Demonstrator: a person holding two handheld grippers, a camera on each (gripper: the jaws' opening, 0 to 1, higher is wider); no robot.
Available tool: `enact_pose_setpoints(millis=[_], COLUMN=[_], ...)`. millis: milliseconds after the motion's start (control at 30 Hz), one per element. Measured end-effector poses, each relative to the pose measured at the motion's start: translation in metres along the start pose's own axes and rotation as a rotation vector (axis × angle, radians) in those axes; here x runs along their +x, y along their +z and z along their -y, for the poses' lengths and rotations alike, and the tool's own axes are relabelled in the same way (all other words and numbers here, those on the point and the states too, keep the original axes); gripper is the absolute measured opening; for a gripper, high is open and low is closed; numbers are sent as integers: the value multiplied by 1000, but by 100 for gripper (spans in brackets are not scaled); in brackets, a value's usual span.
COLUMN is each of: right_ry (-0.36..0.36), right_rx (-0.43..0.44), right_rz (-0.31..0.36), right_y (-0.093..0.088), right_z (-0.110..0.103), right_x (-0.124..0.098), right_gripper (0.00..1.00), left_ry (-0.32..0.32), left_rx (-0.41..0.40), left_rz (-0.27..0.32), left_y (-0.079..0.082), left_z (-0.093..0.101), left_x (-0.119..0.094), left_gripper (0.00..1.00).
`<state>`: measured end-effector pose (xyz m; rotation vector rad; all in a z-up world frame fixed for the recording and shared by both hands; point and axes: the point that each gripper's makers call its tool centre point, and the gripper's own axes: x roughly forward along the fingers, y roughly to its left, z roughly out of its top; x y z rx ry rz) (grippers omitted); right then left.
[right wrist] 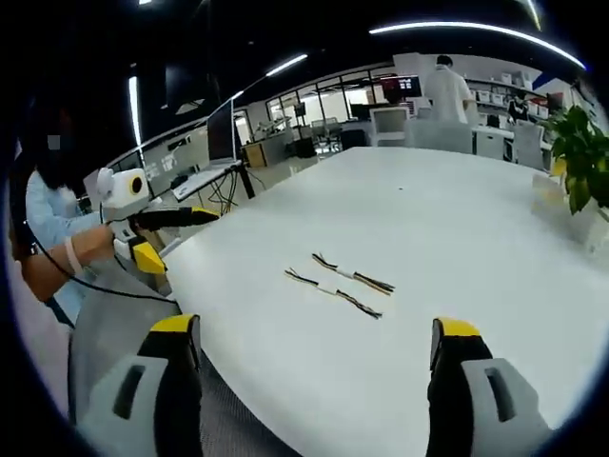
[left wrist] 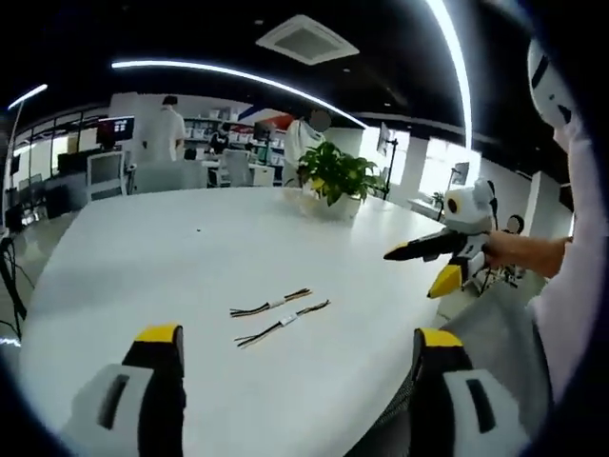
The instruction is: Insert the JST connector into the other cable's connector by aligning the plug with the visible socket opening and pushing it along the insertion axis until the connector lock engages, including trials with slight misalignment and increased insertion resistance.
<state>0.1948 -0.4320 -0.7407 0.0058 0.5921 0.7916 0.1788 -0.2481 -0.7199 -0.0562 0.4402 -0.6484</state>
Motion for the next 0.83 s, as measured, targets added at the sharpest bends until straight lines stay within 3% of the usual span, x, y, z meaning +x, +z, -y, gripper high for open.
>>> enact_pose_setpoints(millis=[233, 600, 833], right_ry=[-12, -17, -9], right_rx=[1, 16, 11], right_rz=[-24, -10, -10], right_y=[-6, -2, 0], right_z=[4, 3, 1], right_x=[-5, -7, -6], right_gripper=[100, 99, 98], left_ry=[29, 48, 51], left_rx=[-58, -75, -79], left_rz=[-8, 13, -17], left_y=[-3, 0, -9], left_z=[2, 4, 6], left_x=[-6, -8, -7], left_gripper=[99, 99, 99])
